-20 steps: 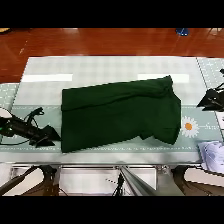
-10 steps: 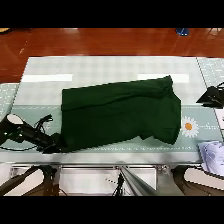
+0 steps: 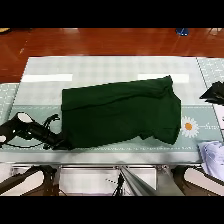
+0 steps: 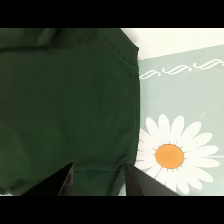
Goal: Fold the shirts.
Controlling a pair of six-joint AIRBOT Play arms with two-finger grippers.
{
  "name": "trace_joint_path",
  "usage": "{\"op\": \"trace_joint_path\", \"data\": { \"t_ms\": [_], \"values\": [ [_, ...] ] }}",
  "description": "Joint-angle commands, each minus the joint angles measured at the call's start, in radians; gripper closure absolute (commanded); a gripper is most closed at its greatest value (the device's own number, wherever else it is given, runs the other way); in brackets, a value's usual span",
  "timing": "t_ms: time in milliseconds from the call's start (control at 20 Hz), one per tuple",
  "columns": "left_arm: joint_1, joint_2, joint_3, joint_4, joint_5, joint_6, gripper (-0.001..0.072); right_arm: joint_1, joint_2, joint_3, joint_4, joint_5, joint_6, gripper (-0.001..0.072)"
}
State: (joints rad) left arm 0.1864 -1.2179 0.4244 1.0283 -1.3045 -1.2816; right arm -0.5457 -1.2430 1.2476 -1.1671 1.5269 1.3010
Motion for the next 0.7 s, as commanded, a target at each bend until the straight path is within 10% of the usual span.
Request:
{"op": "trace_joint_path", "data": {
  "t_ms": [0, 200, 650],
  "values": [
    [-0.006, 0.003, 0.001, 0.003, 0.058, 0.033, 0.0684, -0.001, 0.013, -0.055, -0.073, 0.009, -0.005, 0.0289],
    [-0.005, 0.033, 0.001, 0.003, 0.053, 0.043, 0.0685, -0.001, 0.013, -0.34, -0.025, -0.011, -0.095, 0.0165],
    [-0.005, 0.055, 0.004, -0.009, 0.027, 0.043, 0.0684, 0.0, 0.013, -0.658, 0.026, -0.301, -0.121, 0.0192]
  ]
}}
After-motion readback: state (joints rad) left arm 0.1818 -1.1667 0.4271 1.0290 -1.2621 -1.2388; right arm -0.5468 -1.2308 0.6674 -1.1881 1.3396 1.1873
